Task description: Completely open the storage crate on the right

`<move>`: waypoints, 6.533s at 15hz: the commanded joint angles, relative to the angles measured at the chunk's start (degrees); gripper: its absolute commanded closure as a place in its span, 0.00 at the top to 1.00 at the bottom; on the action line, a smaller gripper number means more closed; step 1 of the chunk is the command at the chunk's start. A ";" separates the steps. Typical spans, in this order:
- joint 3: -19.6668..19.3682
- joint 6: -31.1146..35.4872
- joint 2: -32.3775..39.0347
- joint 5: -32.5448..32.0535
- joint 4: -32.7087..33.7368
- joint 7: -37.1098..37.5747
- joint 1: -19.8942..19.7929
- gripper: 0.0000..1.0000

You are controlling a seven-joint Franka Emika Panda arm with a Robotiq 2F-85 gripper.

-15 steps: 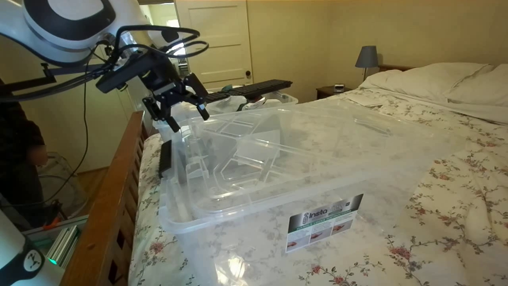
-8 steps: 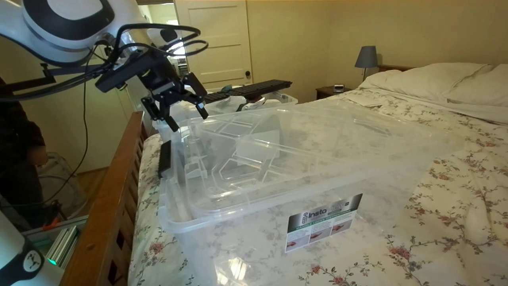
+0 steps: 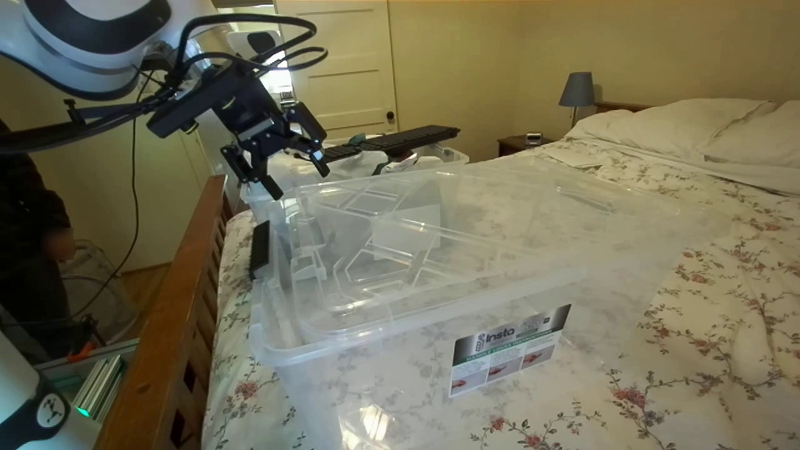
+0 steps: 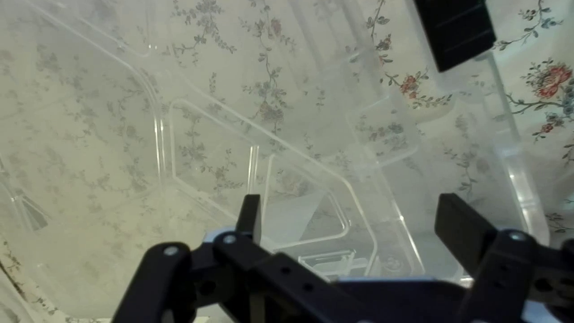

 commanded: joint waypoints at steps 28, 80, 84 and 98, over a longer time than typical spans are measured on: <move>-1.90 -21.61 -1.79 6.71 2.09 -15.99 5.50 1.00; 0.04 -5.03 3.65 1.52 2.24 -13.09 1.49 1.00; -0.28 -0.93 3.42 2.23 0.32 -12.08 1.75 1.00; 13.48 18.73 10.98 -17.51 -0.40 13.06 -14.13 1.00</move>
